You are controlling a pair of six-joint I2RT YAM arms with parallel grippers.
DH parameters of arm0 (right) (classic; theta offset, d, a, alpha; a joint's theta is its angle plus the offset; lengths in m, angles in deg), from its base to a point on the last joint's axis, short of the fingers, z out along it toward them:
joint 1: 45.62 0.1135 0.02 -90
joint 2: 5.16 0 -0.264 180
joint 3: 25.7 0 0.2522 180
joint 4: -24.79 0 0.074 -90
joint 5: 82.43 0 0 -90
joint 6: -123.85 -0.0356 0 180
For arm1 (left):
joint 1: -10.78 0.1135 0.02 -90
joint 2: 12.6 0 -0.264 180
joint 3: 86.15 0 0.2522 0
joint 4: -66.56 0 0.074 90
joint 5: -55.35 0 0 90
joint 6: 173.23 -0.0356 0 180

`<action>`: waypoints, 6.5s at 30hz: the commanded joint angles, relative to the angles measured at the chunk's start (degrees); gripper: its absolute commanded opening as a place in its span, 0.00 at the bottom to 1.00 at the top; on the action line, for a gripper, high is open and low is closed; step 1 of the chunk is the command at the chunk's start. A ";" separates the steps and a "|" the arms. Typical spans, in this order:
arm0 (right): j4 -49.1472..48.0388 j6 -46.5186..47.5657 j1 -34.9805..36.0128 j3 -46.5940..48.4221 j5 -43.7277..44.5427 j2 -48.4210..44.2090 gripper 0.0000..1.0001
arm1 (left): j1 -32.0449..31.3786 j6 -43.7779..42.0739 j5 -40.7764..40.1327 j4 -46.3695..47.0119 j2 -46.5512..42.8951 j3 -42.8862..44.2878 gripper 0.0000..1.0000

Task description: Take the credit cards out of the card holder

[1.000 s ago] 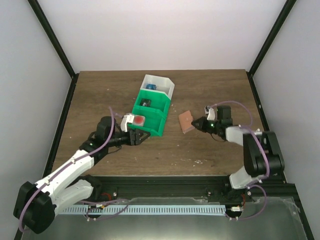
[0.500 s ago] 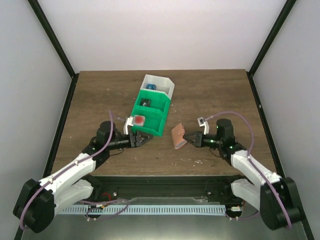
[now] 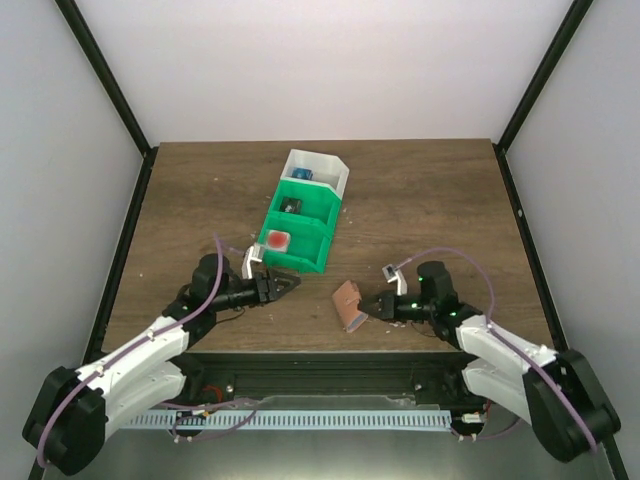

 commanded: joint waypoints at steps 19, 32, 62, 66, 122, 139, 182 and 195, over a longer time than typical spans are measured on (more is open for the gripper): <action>29.39 5.62 17.66 23.58 36.63 13.53 0.30 | -4.40 0.43 -2.01 2.94 6.11 -4.43 0.60; 30.15 11.44 23.44 31.22 40.32 27.80 0.38 | -4.44 2.60 -2.82 3.90 5.38 -7.88 0.57; 32.79 5.58 34.67 41.68 51.47 35.18 0.36 | -4.43 2.41 -4.00 12.28 12.58 -8.44 0.09; 31.50 4.57 34.63 42.63 51.56 37.96 0.35 | -4.48 5.15 -2.44 19.53 17.26 -9.60 0.00; 38.20 4.27 35.73 41.34 61.54 37.18 0.21 | -7.21 6.33 0.36 41.53 46.25 -7.56 0.00; 33.88 4.87 35.69 38.78 57.36 35.49 0.14 | -7.19 5.51 0.16 40.44 46.61 -7.34 0.00; 35.44 3.81 35.77 36.73 62.22 30.66 0.00 | -7.24 6.26 0.40 42.05 47.18 -8.56 0.00; 20.65 2.76 35.76 29.31 49.91 11.86 0.01 | -7.18 -1.99 -8.54 9.16 18.99 -1.82 0.59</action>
